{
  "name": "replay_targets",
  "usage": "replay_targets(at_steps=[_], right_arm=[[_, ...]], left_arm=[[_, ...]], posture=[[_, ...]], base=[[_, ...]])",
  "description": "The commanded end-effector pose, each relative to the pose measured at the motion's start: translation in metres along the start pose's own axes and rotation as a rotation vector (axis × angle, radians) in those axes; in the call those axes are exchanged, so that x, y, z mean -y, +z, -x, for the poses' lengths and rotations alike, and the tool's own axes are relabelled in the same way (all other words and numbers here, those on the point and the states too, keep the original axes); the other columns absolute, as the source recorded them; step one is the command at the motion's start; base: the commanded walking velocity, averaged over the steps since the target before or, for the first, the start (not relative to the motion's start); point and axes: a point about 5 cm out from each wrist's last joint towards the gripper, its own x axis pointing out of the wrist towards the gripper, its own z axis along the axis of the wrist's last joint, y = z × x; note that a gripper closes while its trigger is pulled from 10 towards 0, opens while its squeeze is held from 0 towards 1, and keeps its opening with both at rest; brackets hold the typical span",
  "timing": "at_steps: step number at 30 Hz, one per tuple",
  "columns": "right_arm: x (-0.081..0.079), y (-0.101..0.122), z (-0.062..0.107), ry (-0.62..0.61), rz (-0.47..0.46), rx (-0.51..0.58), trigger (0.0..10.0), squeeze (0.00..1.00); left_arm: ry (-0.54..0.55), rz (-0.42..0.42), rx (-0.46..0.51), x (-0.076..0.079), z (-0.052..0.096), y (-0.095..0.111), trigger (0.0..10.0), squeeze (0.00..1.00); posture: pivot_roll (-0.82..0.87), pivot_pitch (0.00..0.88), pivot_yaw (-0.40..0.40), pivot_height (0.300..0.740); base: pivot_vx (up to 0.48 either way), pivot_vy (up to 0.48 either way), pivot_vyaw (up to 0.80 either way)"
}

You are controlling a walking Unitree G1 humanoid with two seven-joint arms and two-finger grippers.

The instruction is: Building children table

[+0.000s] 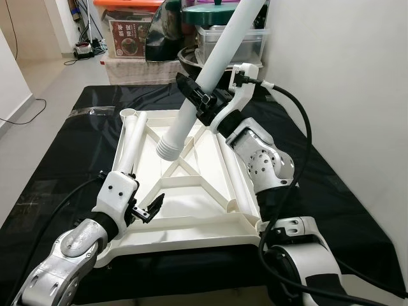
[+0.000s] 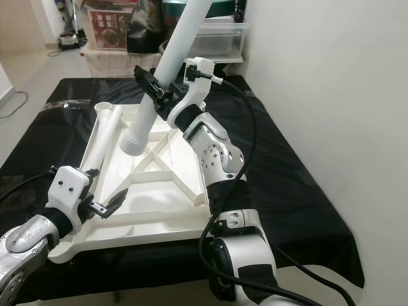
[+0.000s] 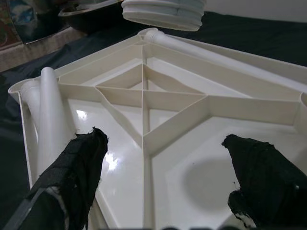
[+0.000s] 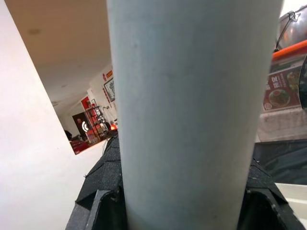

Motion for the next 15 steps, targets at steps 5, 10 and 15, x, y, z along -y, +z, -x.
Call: replay_targets(at_steps=[5,10,15], right_arm=[[-0.001,-0.0034,0.002,0.004,0.004,-0.003,0.0,0.0],[0.0004,-0.0081,0.0059,-0.009,0.006,-0.013,0.0,0.0],[-0.0014,-0.0112,0.0081,-0.007,0.005,-0.019,0.0,0.0]], left_arm=[[-0.017,0.001,0.004,0.0034,-0.0021,-0.0021,10.0,0.0],[-0.023,0.001,0.011,0.0053,-0.0029,-0.0028,10.0,0.0],[-0.016,0.0,0.029,0.0033,-0.0042,-0.0012,10.0,0.0]], posture=[[0.04,0.0,-0.051,0.74],[0.04,0.0,-0.049,0.74],[0.04,0.0,-0.045,0.74]], base=[[0.0,0.0,0.0],[0.0,0.0,0.0],[0.0,0.0,0.0]])
